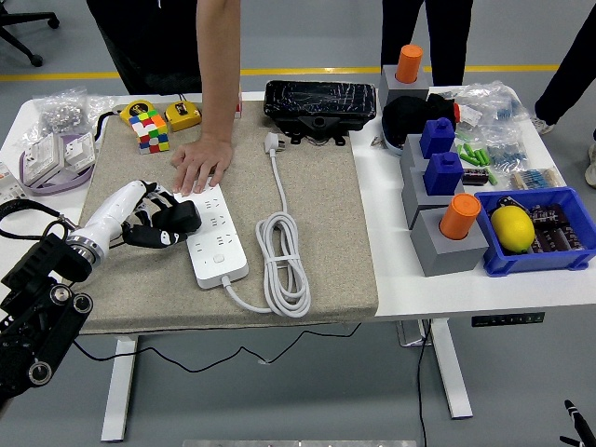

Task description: Pick up the plug,place it near the board,insert it into the board,press the button

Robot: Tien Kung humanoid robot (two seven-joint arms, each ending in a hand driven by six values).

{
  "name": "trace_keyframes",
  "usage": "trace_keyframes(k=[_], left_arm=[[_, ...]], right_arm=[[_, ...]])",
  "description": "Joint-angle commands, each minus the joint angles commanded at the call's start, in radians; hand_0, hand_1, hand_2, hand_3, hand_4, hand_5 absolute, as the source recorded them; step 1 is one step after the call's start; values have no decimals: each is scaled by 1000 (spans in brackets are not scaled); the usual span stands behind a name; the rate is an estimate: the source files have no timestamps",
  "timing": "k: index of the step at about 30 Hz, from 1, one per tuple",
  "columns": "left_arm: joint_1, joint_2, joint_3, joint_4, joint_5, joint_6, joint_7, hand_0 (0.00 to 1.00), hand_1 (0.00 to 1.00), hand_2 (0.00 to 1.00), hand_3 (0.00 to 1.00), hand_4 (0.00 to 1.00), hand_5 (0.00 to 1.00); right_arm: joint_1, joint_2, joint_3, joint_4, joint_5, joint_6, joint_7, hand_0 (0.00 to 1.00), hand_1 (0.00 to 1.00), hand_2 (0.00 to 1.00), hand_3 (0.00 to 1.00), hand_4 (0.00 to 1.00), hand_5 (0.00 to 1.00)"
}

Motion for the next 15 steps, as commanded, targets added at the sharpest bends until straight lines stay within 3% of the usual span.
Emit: trace_keyframes(k=[9,15], left_arm=[[14,-6,-39,-28,-45,14,-20,324,241,399,496,782,25],[25,-8,-82,-22,-1,23,-13,324,241,397,496,780,26]], right_arm=[[-4,-3,-4,0,-3,1,-3,799,744,726,761,998,998],[-5,-3,-10,0,-1,1,-3,799,744,726,761,998,998]])
